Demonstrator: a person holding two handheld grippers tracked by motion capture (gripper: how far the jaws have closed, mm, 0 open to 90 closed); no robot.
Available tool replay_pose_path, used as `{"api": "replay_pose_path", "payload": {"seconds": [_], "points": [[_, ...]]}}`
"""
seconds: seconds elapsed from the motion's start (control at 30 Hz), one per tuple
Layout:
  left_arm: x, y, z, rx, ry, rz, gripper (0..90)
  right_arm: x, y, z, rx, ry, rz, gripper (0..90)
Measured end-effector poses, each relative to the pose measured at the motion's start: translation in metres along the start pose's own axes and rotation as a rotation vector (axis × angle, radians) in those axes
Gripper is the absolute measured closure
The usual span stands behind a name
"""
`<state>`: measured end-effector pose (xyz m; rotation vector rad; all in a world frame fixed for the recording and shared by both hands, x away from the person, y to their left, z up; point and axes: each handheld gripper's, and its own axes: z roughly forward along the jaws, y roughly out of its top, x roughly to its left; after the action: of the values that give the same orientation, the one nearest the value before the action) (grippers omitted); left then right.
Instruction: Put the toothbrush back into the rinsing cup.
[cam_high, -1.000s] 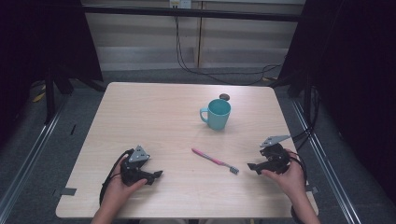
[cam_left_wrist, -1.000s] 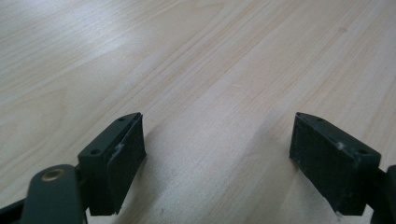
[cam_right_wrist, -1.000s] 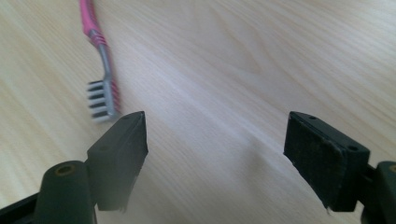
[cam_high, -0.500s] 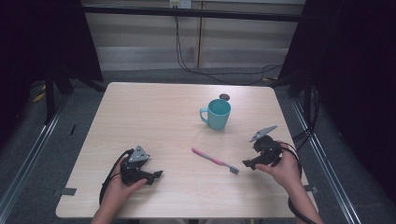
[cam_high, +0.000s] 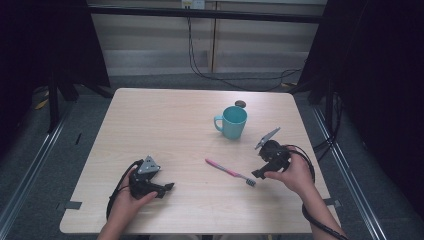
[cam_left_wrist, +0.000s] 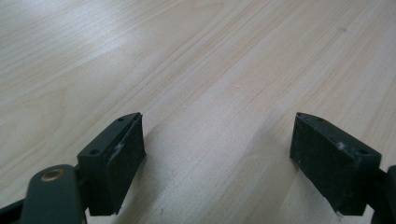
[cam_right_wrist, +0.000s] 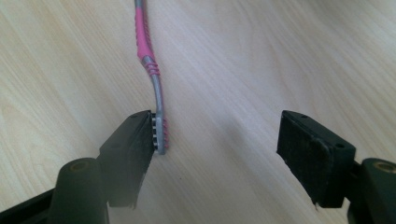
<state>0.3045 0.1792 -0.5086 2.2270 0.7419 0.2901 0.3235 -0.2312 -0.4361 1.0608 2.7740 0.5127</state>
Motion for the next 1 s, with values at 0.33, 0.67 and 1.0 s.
{"api": "replay_pose_path", "payload": {"seconds": [0.33,0.67,1.0], "points": [[0.000,0.000,0.000,0.000,0.000,0.000,17.7,0.012,0.013,0.014,0.071,0.034,-0.069,39.0],[0.000,0.000,0.000,-0.002,-0.001,-0.001,17.7,0.022,0.029,0.026,0.087,0.062,-0.140,47.0],[0.000,0.000,0.000,-0.002,-0.001,-0.001,17.6,0.026,0.038,0.040,0.137,0.083,-0.145,53.3]]}}
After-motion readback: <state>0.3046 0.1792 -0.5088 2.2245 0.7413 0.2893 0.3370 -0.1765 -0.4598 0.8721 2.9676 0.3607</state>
